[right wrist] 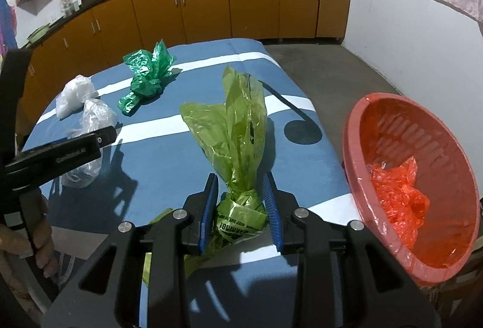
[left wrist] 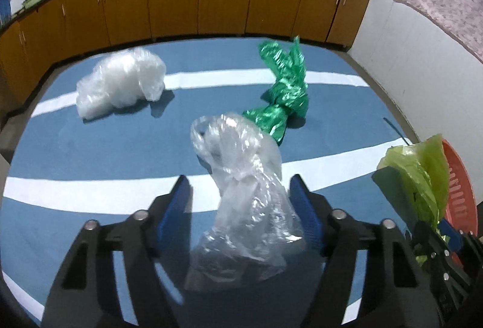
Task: Collect trash
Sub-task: 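Grasp the clear plastic bag with the left tool while the right tool holds the green bag, then carry the clear and green bags over the red basket and open both tools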
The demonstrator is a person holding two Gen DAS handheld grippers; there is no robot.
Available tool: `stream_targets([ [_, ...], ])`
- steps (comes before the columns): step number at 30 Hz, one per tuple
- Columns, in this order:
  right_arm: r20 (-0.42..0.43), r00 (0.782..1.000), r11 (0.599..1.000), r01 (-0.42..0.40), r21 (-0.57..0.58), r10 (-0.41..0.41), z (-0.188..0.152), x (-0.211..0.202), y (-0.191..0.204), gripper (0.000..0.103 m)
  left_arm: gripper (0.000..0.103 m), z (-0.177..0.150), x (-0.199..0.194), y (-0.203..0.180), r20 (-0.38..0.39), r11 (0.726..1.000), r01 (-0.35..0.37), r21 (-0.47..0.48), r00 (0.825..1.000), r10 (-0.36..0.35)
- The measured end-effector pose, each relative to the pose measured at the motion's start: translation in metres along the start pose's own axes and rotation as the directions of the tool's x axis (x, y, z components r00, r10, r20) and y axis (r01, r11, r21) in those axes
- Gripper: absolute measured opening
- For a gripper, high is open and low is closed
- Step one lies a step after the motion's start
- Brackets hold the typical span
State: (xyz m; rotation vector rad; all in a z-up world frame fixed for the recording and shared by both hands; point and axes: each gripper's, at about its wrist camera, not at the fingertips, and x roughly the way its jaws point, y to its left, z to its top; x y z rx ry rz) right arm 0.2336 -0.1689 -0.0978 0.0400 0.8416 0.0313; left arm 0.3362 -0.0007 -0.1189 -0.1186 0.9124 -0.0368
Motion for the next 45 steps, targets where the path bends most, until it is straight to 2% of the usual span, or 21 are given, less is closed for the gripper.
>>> stream_targets([
  [3,-0.013,1.0,1.0,-0.006,0.005,0.006,0.0,0.002,-0.002,0.032,0.046,0.0,-0.001,0.0,0.003,1.0,-0.001,0.013,1.0,0.001],
  [5,-0.01,1.0,1.0,-0.01,0.004,0.01,0.0,0.001,-0.002,0.032,0.031,0.0,-0.003,0.003,-0.002,1.0,0.014,0.013,1.0,-0.014],
  [10,0.02,1.0,1.0,-0.005,-0.002,0.005,-0.002,-0.01,-0.001,0.032,0.021,-0.007,-0.021,0.012,0.022,0.999,0.024,0.021,0.999,-0.025],
  [20,0.107,0.994,0.999,0.033,0.02,-0.035,-0.004,-0.055,-0.015,0.032,0.02,-0.03,-0.089,0.01,0.114,0.997,0.066,0.044,0.991,-0.07],
  [26,0.166,0.982,0.996,0.091,0.011,-0.092,-0.011,-0.086,-0.028,0.032,0.02,-0.042,-0.126,-0.008,0.172,0.994,0.066,0.092,0.982,-0.081],
  [33,0.218,0.962,0.987,0.161,0.023,-0.162,-0.02,-0.118,-0.052,0.032,0.02,-0.056,-0.153,-0.037,0.186,0.986,0.107,0.126,0.974,-0.129],
  [45,0.232,0.945,0.971,0.21,0.118,-0.232,-0.031,-0.137,-0.121,0.032,0.02,-0.074,-0.174,-0.107,0.181,0.963,0.189,0.192,0.958,-0.224],
])
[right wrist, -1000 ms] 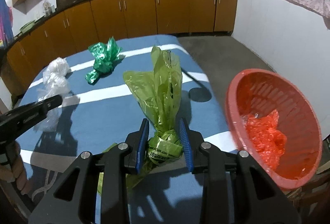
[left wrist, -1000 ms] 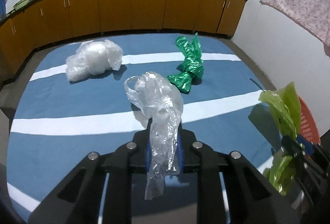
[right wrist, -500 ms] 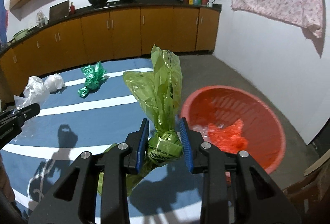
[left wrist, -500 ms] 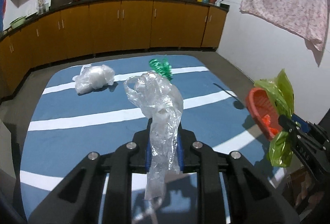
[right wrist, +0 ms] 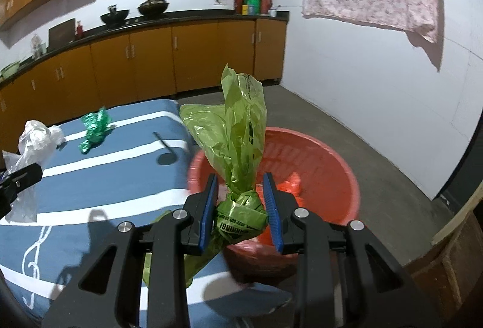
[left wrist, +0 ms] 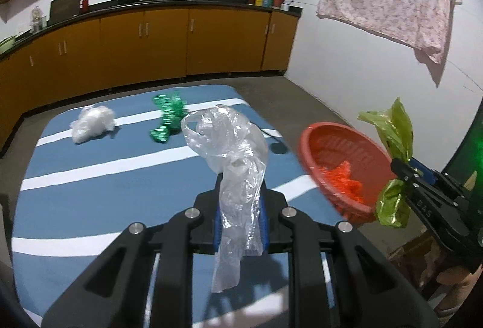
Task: Collect trash
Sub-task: 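Carry the clear and green bags over the red basket and open both tools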
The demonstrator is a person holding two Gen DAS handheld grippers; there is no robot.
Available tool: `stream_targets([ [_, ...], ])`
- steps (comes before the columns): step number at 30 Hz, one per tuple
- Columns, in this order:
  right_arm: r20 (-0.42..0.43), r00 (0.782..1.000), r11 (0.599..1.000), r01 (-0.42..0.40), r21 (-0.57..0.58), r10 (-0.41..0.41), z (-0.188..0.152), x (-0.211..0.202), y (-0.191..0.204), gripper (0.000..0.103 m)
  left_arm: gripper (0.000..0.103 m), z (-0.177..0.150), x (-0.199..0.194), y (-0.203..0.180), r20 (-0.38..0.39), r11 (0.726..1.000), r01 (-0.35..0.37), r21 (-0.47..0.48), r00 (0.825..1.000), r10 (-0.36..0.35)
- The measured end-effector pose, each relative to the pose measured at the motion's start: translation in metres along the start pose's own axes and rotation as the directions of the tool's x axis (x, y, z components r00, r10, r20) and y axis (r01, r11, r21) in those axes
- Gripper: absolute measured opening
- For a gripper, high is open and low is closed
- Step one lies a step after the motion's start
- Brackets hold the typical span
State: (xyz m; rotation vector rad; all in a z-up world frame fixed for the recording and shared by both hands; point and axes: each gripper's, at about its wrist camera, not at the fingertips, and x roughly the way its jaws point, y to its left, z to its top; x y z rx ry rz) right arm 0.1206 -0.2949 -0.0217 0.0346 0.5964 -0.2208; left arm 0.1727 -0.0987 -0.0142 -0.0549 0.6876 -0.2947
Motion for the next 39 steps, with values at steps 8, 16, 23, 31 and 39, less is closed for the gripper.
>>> stream_targets([
  [8,0.008,1.0,1.0,0.028,0.011,-0.028,0.004,0.006,-0.039,0.032,0.02,-0.001,0.014,-0.066,0.003,0.996,0.085,0.023,0.996,-0.085],
  [16,0.0,0.999,0.998,0.048,0.035,-0.048,0.01,0.016,-0.069,0.032,0.02,0.007,0.05,-0.12,-0.04,0.981,0.171,0.094,0.985,-0.167],
  [23,-0.002,0.998,0.995,0.056,0.084,-0.056,0.018,0.018,-0.082,0.032,0.02,0.017,0.074,-0.147,-0.053,0.964,0.226,0.14,0.974,-0.22],
  [31,-0.024,0.997,0.991,0.076,0.111,-0.074,0.02,0.038,-0.093,0.032,0.02,0.021,0.105,-0.165,-0.085,0.943,0.26,0.207,0.965,-0.247],
  [39,-0.043,0.998,0.992,0.059,0.109,-0.055,0.023,0.061,-0.091,0.032,0.02,0.025,0.134,-0.165,-0.126,0.943,0.28,0.182,0.957,-0.26],
])
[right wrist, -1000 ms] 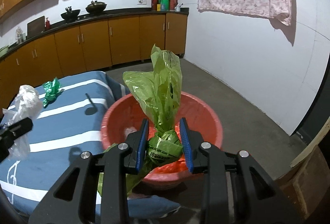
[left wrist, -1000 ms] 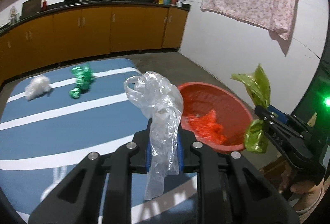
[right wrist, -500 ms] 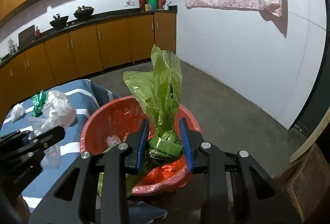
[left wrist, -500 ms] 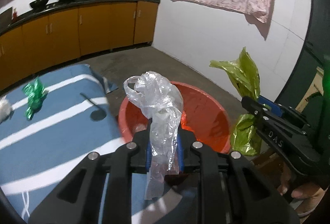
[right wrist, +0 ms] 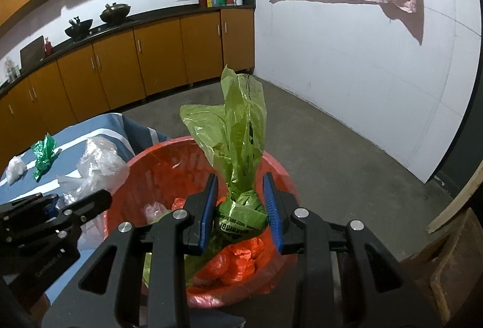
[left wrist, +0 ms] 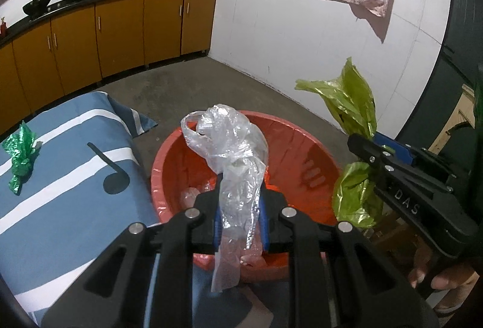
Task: Collect trash
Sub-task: 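Carry the clear and green bags over the red basket and open both tools, then return both tools to the table and grasp the dark green bag with the right tool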
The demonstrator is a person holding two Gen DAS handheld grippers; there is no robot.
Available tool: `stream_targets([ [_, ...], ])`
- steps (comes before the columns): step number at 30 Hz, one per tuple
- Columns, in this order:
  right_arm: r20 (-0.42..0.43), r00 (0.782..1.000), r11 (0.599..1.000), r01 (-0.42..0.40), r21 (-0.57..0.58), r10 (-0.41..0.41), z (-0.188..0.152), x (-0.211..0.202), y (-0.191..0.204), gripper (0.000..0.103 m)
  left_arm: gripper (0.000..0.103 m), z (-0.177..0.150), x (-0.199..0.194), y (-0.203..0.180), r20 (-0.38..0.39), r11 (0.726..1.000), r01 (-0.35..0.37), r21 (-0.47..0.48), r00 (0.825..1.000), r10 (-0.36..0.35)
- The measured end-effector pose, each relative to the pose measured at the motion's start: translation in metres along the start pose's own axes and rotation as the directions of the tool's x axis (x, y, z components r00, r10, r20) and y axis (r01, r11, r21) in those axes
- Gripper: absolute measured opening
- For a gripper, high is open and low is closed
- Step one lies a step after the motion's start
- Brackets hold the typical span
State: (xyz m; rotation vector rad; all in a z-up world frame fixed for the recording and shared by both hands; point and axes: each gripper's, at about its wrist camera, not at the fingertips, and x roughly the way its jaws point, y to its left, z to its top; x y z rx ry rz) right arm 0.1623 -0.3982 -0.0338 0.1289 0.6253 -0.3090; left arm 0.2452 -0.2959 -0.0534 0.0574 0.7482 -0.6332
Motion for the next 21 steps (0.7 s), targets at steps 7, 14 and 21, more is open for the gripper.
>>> stream_targets([
  [7,-0.017,0.999,0.999,-0.035,0.033,0.035,0.006,0.017,-0.007,0.032,0.02,0.004,0.02,0.005,-0.028,1.0,0.006,0.001,1.0,-0.006],
  [14,-0.039,0.997,0.994,-0.067,0.09,0.071,0.007,0.029,-0.018,0.042,0.038,0.004,0.033,0.013,-0.053,1.0,0.008,-0.024,0.999,-0.009],
  [21,-0.026,0.999,0.995,-0.041,0.094,0.043,0.002,0.022,-0.022,0.062,0.052,0.0,0.032,0.016,-0.054,0.999,-0.014,-0.035,0.998,0.012],
])
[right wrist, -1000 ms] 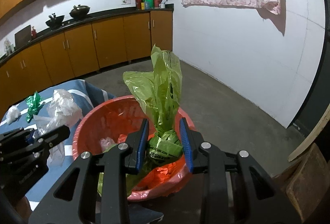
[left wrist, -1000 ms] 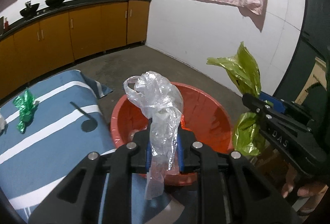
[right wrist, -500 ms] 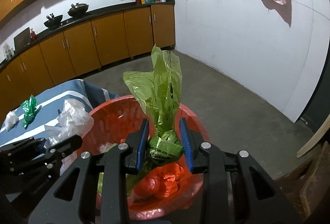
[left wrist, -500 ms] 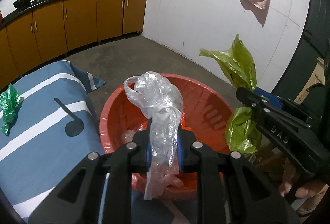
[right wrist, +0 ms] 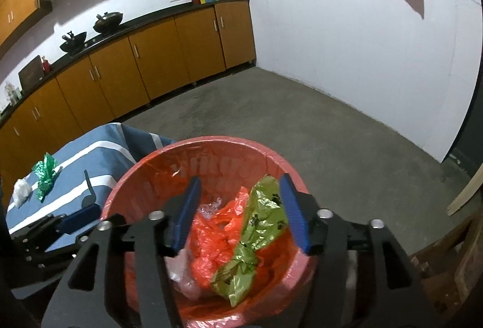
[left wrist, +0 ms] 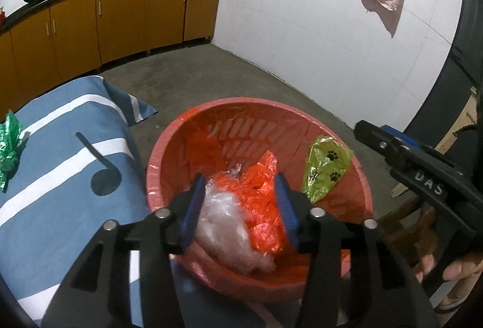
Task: Collect trash
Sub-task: 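Return both tools to the table and grasp the dark green bag with the right tool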
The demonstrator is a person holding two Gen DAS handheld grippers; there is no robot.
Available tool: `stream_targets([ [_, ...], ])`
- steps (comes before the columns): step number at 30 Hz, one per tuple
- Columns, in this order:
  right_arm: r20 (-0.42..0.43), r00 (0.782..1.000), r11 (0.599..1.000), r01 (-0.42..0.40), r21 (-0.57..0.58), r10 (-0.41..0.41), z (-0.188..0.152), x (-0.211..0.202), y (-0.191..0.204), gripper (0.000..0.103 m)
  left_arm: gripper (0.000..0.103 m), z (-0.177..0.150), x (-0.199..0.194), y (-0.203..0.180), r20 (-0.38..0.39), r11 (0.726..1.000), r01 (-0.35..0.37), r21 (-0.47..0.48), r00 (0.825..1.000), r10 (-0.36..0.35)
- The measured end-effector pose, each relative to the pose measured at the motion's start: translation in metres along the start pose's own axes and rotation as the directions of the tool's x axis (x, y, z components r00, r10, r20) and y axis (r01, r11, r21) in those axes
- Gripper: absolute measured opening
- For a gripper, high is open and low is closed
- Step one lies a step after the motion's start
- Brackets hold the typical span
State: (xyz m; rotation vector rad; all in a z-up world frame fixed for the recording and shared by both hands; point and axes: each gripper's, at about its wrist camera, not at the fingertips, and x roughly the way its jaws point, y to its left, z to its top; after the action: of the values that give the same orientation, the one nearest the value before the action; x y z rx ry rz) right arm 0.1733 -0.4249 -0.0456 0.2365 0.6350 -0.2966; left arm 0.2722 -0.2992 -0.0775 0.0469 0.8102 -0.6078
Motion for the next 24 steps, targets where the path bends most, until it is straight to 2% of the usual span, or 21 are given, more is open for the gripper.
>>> stream_targets([
  [4,0.044,0.999,0.999,0.027,-0.034,-0.025,-0.001,-0.013,0.005,0.084,0.072,-0.006,-0.016,0.011,0.027,0.998,-0.059,-0.026,0.998,0.06],
  [7,0.076,0.997,0.997,0.012,-0.08,-0.006,0.003,-0.021,0.018,0.088,0.084,-0.014,-0.035,0.023,0.053,0.99,-0.127,-0.054,0.99,0.13],
  [10,0.092,0.995,0.99,-0.026,-0.137,0.039,0.006,-0.026,0.042,0.09,0.088,-0.024,-0.058,0.043,0.069,0.972,-0.219,-0.085,0.972,0.225],
  [12,0.088,0.993,0.985,-0.061,-0.161,0.076,0.006,-0.026,0.058,0.09,0.089,-0.033,-0.077,0.061,0.078,0.949,-0.289,-0.127,0.951,0.3],
  [15,0.071,0.986,0.97,-0.136,-0.201,0.153,0.003,-0.026,0.089,0.09,0.09,-0.051,-0.11,0.096,0.084,0.901,-0.384,-0.202,0.91,0.407],
  [16,0.061,0.982,0.961,-0.16,-0.223,0.178,0.001,-0.026,0.103,0.09,0.091,-0.06,-0.124,0.111,0.08,0.872,-0.433,-0.228,0.884,0.46],
  [18,0.042,0.975,0.944,-0.198,-0.263,0.216,-0.005,-0.027,0.126,0.09,0.091,-0.072,-0.144,0.134,0.062,0.827,-0.494,-0.268,0.848,0.527],
  [23,0.0,0.962,0.918,-0.26,-0.299,0.273,-0.021,-0.03,0.17,0.09,0.096,-0.102,-0.185,0.18,0.021,0.729,-0.582,-0.359,0.776,0.63],
  [24,-0.009,0.96,0.915,-0.271,-0.298,0.281,-0.024,-0.03,0.18,0.09,0.096,-0.106,-0.19,0.186,0.017,0.717,-0.592,-0.368,0.767,0.641],
])
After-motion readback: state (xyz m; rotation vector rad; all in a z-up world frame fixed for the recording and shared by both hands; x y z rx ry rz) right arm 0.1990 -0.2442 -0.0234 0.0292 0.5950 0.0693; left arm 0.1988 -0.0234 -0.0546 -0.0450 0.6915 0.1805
